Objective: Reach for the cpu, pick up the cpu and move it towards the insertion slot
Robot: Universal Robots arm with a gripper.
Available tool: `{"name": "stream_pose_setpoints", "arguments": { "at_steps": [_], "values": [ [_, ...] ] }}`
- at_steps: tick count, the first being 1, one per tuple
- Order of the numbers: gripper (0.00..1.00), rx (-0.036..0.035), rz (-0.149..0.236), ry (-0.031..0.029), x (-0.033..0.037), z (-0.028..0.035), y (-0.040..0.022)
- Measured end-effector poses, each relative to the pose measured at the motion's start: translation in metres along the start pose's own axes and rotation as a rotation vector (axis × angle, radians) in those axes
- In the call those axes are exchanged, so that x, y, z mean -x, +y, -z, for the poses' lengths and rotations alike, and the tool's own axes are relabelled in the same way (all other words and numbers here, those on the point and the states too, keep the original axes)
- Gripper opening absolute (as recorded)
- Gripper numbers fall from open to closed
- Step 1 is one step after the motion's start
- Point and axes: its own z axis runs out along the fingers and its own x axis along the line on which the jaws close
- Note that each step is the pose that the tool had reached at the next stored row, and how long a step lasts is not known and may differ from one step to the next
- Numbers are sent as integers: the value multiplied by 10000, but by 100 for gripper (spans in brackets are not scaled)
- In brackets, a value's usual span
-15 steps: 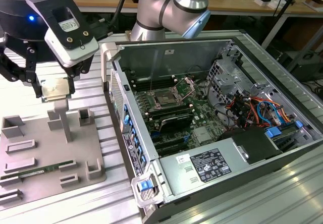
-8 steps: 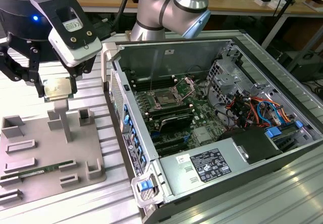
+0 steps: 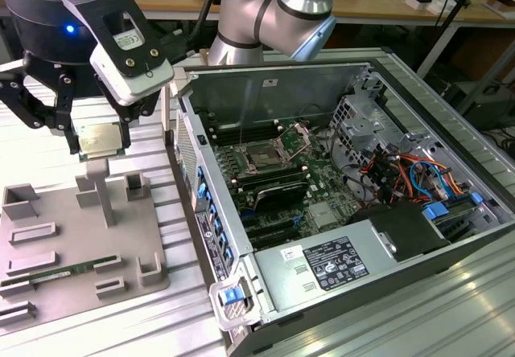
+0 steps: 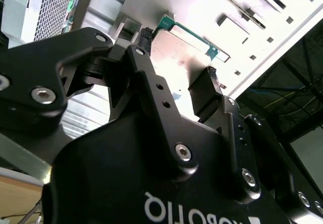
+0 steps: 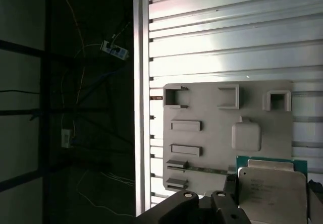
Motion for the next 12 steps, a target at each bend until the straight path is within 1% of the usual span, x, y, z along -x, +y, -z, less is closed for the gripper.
{"name": "stream_pose_setpoints", "arguments": {
  "at_steps": [12],
  "values": [
    [55, 0, 0, 1, 97, 0, -2]
  ]
}}
